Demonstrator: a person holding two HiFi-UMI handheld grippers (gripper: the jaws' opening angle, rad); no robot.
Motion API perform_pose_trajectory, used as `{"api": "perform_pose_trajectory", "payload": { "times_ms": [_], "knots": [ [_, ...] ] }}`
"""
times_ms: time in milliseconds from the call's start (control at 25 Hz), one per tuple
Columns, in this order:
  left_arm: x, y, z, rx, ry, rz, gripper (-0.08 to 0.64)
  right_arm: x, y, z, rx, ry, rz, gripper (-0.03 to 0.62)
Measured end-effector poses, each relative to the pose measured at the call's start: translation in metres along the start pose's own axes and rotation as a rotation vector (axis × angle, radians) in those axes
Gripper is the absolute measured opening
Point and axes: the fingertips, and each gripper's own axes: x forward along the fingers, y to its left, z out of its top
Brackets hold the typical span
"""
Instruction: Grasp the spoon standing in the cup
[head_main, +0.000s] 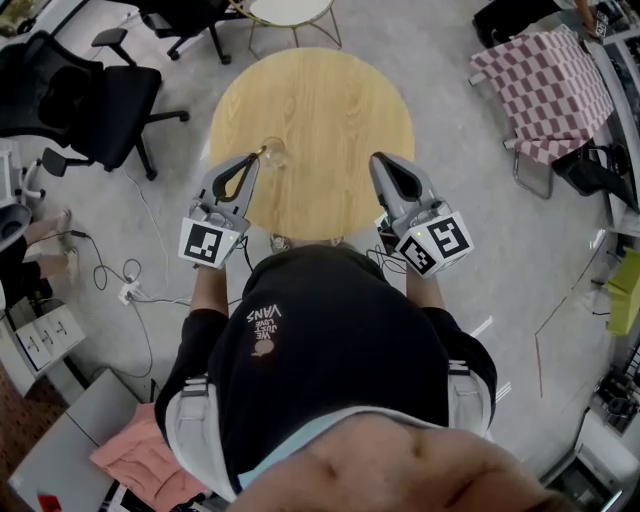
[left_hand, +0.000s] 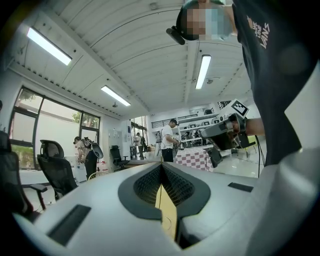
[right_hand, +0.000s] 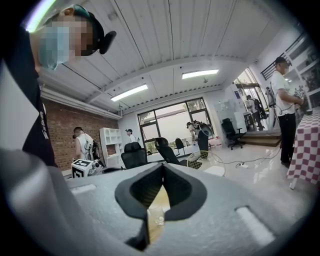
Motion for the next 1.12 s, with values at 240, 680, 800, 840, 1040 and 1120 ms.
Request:
{"api": "perform_pose_trajectory", "payload": {
  "times_ms": [240,680,800,840,1040,1120],
  "knots": [
    [-0.019,0.005,0.012,0.013,-0.018,0.031,0.011,0.006,0.012,-0.001,-0.004,-0.001,0.029,-0.003],
    [-0.035,0.012,0.022,0.016,-0.022,0.095,0.011,0.025,0.018,0.001,-0.011,0.013,0.092,-0.002],
    [-0.044,0.015,0.023,0.021,-0.026,0.118,0.011,0.03,0.023,0.001,-0.014,0.015,0.111,-0.002],
    [-0.047,0.015,0.023,0.02,-0.024,0.126,0.011,0.031,0.025,0.001,-0.015,0.017,0.117,-0.003],
    [-0.061,0.017,0.025,0.016,-0.023,0.161,0.011,0.04,0.034,0.0,-0.016,0.02,0.153,-0.003],
    [-0.068,0.016,0.025,0.02,-0.018,0.174,0.011,0.044,0.039,-0.001,-0.017,0.024,0.167,-0.002]
  ]
}}
